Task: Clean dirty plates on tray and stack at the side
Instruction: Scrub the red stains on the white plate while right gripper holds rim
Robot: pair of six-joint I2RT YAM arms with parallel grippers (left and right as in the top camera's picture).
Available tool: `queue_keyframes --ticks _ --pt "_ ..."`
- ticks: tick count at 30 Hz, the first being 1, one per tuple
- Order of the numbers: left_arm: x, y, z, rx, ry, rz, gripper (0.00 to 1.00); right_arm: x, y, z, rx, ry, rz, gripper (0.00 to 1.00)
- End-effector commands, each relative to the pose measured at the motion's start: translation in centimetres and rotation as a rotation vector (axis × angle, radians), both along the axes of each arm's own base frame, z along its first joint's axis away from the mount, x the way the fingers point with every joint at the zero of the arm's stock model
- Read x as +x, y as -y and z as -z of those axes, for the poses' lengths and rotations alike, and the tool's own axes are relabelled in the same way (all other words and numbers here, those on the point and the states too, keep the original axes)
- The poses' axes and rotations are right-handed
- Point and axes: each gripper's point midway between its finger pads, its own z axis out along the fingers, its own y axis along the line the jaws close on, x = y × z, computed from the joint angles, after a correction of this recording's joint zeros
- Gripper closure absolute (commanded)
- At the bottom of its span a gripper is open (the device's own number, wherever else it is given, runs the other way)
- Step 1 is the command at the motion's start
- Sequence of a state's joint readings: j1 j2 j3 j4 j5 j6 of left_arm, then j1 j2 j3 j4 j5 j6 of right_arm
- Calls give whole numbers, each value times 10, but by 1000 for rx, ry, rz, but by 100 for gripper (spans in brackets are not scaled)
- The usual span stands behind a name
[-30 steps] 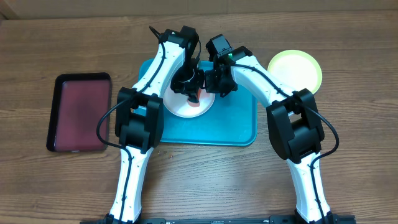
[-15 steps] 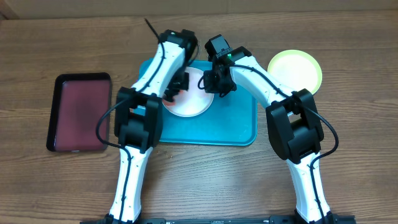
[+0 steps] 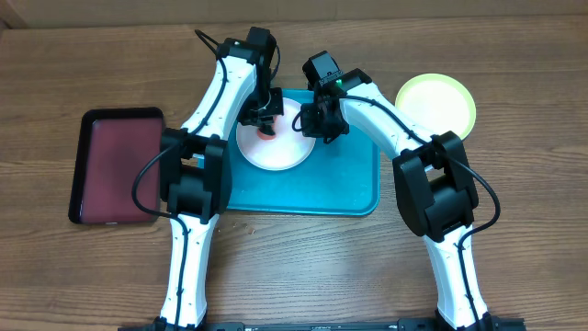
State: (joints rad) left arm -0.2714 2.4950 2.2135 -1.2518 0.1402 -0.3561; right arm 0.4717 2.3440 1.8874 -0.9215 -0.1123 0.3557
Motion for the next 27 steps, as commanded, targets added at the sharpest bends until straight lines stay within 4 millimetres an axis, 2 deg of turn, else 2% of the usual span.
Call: queue_keyframes --ticks 1,5,8,13,20,24,27 --pt "-12 41 -1 -117 -33 79 96 -4 12 12 -55 -13 9 96" --pt "-26 43 0 -96 -74 113 96 -4 12 12 -56 -14 9 96" --pt "-37 29 1 -22 -115 118 96 -4 12 12 -56 -14 9 96" --pt "-41 -17 2 230 -126 122 96 -4 12 12 -56 -14 9 96" --pt "-18 -73 -11 517 -19 14 96 -5 12 12 -56 -16 9 96" --pt "-1 -75 -27 505 53 -70 96 -7 11 12 -50 -27 6 96" --pt "15 -57 -50 373 114 -99 96 -9 10 12 -52 -30 2 96"
